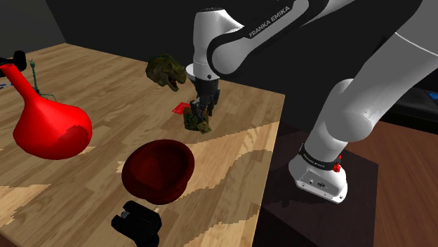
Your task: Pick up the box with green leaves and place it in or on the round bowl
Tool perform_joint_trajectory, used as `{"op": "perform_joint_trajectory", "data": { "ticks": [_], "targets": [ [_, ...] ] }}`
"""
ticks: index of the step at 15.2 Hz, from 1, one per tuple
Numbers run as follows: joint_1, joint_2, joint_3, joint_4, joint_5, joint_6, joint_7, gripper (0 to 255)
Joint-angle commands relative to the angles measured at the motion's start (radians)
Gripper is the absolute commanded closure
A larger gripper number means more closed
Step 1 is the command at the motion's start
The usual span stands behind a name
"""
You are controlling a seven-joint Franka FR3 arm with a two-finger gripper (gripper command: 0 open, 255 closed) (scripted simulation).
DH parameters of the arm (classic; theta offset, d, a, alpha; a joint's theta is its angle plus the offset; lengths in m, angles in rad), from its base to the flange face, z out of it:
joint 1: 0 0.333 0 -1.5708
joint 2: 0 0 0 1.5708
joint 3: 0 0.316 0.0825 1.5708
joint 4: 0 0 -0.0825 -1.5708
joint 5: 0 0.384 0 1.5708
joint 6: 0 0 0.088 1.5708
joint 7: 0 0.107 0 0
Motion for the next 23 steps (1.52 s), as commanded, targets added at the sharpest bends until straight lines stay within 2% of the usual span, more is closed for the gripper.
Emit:
{"op": "perform_joint_trajectory", "data": {
  "ticks": [1,7,23],
  "targets": [
    [0.000,0.000,0.000,0.000,0.000,0.000,0.000,255],
    [0.000,0.000,0.000,0.000,0.000,0.000,0.000,255],
    [0.000,-0.114,-0.025,0.128,0.001,-0.241,-0.001,255]
  ]
}}
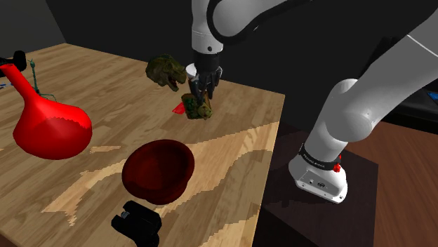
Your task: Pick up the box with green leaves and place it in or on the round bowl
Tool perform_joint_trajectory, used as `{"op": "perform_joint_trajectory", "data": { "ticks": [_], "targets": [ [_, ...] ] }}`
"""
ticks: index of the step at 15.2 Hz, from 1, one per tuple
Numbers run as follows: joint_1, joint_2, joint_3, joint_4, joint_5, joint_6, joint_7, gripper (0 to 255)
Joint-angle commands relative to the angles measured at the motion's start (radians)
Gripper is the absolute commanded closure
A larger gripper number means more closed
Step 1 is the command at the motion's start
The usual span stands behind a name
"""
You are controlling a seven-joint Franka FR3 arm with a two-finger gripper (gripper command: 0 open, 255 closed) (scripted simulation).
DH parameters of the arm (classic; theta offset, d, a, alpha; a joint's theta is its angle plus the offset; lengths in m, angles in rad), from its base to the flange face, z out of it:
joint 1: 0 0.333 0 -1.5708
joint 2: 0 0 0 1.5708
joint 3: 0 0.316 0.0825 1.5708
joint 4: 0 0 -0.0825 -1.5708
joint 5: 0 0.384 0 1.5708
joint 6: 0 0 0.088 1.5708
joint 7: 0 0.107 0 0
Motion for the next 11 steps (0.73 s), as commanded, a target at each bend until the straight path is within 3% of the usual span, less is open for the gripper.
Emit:
{"op": "perform_joint_trajectory", "data": {
  "ticks": [1,11],
  "targets": [
    [-0.001,-0.008,-0.003,0.019,-0.001,-0.026,0.000,255],
    [-0.004,-0.041,-0.017,0.126,-0.008,-0.167,0.005,255]
  ]
}}
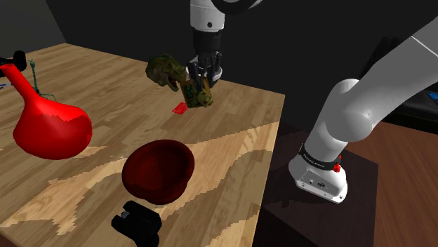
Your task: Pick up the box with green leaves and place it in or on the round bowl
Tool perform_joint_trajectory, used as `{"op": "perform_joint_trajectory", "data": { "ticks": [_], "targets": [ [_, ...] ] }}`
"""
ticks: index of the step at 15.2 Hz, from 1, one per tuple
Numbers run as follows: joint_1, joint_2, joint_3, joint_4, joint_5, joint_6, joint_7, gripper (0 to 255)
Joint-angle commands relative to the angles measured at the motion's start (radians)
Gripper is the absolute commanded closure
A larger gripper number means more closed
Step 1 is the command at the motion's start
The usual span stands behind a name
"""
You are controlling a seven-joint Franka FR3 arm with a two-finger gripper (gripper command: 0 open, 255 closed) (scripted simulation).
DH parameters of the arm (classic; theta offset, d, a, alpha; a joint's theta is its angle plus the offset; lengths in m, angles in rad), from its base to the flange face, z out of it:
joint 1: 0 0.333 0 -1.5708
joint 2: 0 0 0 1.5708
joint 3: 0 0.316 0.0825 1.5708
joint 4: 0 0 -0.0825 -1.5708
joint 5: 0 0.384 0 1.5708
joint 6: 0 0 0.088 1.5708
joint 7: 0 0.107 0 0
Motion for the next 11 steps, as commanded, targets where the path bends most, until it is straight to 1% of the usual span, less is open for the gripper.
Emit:
{"op": "perform_joint_trajectory", "data": {
  "ticks": [1,6,11],
  "targets": [
    [-0.002,-0.004,-0.005,0.026,-0.003,-0.030,-0.001,255],
    [-0.004,-0.010,-0.010,0.078,-0.006,-0.088,0.001,255],
    [0.038,0.011,0.080,0.126,0.018,-0.101,0.126,255]
  ]
}}
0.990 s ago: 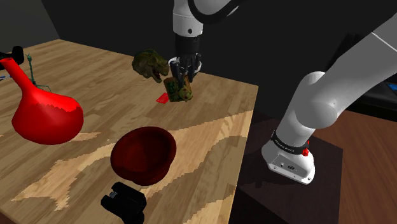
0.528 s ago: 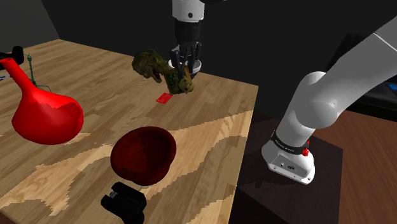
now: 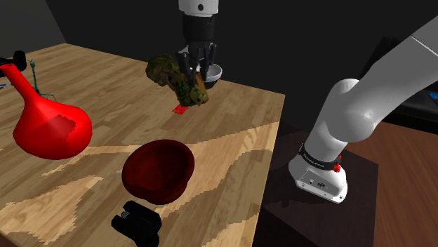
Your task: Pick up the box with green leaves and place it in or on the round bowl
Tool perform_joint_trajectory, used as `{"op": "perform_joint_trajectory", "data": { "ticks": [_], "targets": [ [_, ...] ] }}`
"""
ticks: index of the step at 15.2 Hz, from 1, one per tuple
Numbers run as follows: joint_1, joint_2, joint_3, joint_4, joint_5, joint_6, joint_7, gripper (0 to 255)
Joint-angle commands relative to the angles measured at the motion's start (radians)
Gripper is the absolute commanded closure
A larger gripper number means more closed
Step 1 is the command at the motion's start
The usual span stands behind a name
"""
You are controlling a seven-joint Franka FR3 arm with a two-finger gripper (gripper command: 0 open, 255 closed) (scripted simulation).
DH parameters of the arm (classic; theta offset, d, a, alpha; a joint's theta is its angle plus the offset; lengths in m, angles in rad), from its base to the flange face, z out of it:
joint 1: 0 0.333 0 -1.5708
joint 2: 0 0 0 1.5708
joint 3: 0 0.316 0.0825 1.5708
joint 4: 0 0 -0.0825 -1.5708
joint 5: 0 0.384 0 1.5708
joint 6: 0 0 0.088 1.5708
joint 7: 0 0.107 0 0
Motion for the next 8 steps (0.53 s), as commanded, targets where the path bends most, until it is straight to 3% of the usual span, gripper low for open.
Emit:
{"op": "perform_joint_trajectory", "data": {
  "ticks": [1,8],
  "targets": [
    [0.016,0.013,0.036,0.022,0.008,-0.003,0.051,255],
    [0.060,0.099,0.169,0.142,0.007,-0.018,0.239,255]
  ]
}}
